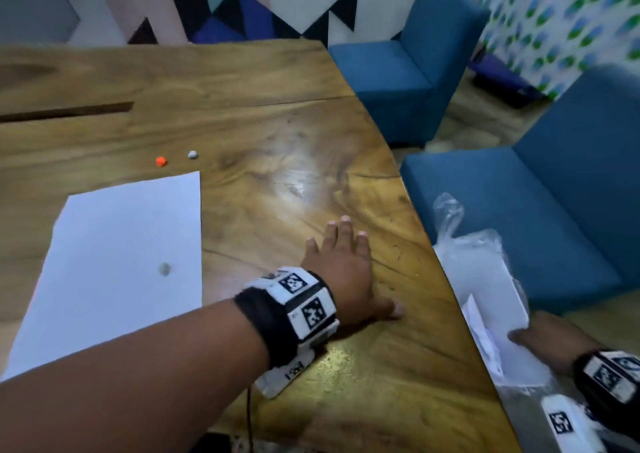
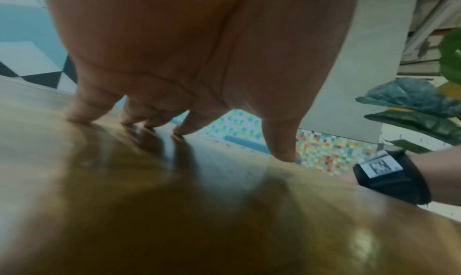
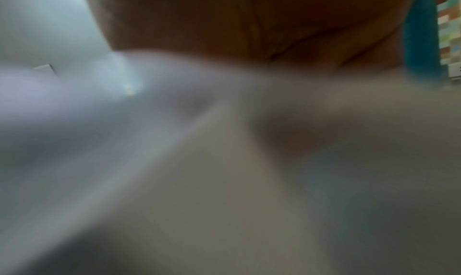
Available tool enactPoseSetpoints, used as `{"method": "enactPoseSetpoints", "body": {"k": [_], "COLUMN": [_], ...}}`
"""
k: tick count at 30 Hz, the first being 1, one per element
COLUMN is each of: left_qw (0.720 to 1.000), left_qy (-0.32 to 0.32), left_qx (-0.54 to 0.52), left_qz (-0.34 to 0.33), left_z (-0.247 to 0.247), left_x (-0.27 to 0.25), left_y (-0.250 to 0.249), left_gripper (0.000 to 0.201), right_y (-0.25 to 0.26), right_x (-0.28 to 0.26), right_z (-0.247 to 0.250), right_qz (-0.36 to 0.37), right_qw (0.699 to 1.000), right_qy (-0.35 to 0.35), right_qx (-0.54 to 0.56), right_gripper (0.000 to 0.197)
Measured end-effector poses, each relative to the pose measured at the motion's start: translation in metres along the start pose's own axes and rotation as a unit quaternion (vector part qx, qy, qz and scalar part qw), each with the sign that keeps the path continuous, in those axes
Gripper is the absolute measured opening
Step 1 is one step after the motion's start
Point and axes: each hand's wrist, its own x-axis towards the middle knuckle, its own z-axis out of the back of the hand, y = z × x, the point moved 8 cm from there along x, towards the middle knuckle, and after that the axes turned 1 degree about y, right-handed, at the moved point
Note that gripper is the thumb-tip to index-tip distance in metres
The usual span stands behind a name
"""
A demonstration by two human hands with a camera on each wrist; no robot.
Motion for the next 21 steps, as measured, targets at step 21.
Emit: {"method": "enactPoseSetpoints", "body": {"k": [21], "left_qw": [1.0], "left_qy": [0.03], "left_qx": [0.003], "left_qz": [0.008], "left_z": [-0.005], "left_x": [-0.004], "left_y": [-0.051], "left_gripper": [0.12], "right_y": [0.052], "right_x": [-0.03], "right_z": [0.032], "right_qz": [0.013], "right_qw": [0.994], "right_qy": [-0.006], "right_qx": [-0.113], "right_gripper": [0.027]}}
